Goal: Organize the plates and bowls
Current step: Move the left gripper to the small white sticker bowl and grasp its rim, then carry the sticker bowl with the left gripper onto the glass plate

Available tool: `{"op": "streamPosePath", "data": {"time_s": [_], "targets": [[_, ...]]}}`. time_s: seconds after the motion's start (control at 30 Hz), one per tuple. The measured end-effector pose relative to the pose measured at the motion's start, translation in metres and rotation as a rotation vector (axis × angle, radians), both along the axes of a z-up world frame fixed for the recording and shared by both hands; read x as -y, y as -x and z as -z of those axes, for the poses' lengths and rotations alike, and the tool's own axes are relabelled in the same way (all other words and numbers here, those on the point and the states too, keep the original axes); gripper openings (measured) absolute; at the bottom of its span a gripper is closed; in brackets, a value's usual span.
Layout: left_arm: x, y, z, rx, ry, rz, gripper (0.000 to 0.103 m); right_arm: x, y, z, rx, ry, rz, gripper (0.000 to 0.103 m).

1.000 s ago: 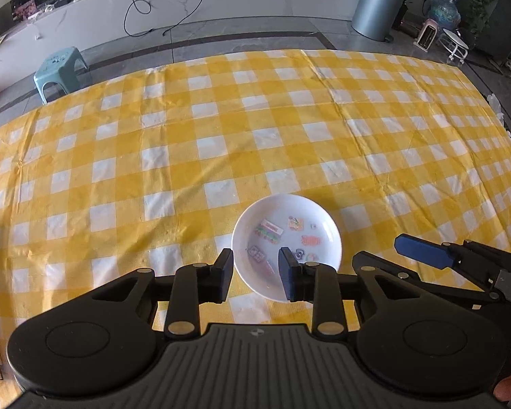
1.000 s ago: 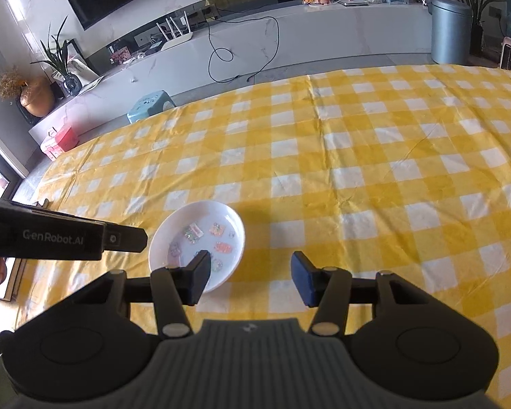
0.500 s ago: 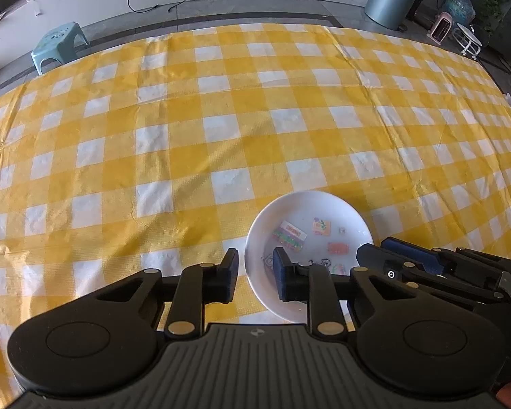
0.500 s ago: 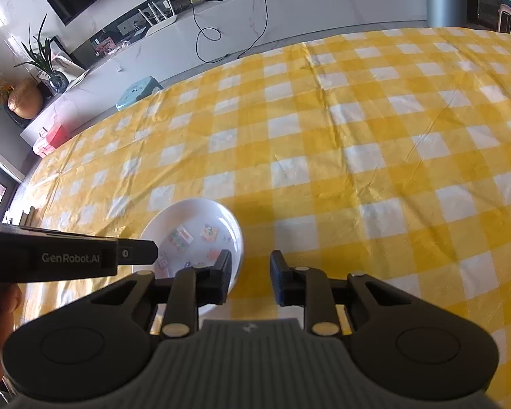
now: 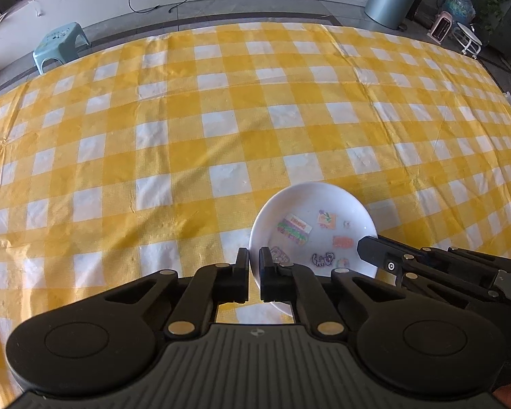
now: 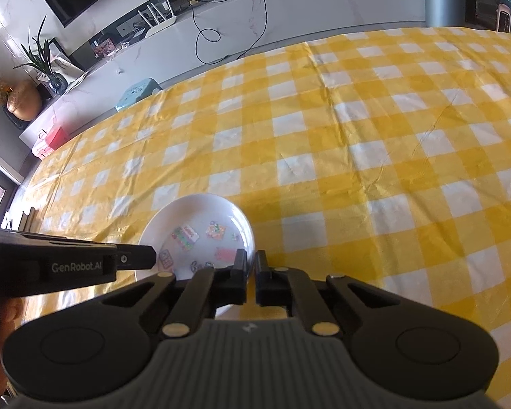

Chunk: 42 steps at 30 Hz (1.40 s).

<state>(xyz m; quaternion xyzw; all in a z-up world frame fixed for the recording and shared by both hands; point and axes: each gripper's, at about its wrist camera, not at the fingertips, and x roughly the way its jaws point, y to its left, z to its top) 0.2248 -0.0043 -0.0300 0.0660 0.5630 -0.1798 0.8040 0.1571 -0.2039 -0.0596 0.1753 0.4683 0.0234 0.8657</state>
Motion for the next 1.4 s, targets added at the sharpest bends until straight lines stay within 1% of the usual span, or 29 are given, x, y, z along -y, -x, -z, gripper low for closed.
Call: {"op": "streamPosePath", "data": {"time_s": [0.17,0.3,0.5,0.7,0.87,1.03,1.2,1.4], "targets": [[-0.002,0.015,-0.017,0.016,0.015,-0.021,0.004,0.004,0.014,-0.015,0.027,-0.01,0.0,0.0],[0.0,0.035,-0.035,0.036,0.027,-0.047,0.003,0.012,0.029,-0.028,0.045,-0.037,0.01,0.0],[0.008,0.076,-0.06,0.087,0.069,-0.063,0.002,0.028,0.063,-0.046,0.074,-0.077,0.046,0.0],[0.021,0.125,-0.069,0.132,0.097,-0.076,0.002,0.043,0.107,-0.055,0.089,-0.102,0.078,0.001],[0.023,0.163,-0.066,0.134,0.164,-0.123,0.002,0.054,0.143,-0.053,0.078,-0.09,0.099,0.002],[0.024,0.193,-0.051,0.124,0.215,-0.174,0.002,0.063,0.173,-0.048,0.065,-0.06,0.109,0.002],[0.023,0.21,-0.032,0.098,0.246,-0.23,0.002,0.068,0.191,-0.04,0.052,-0.037,0.123,0.002],[0.024,0.218,-0.017,0.089,0.261,-0.275,0.002,0.067,0.198,-0.033,0.042,-0.011,0.121,0.001]]}}
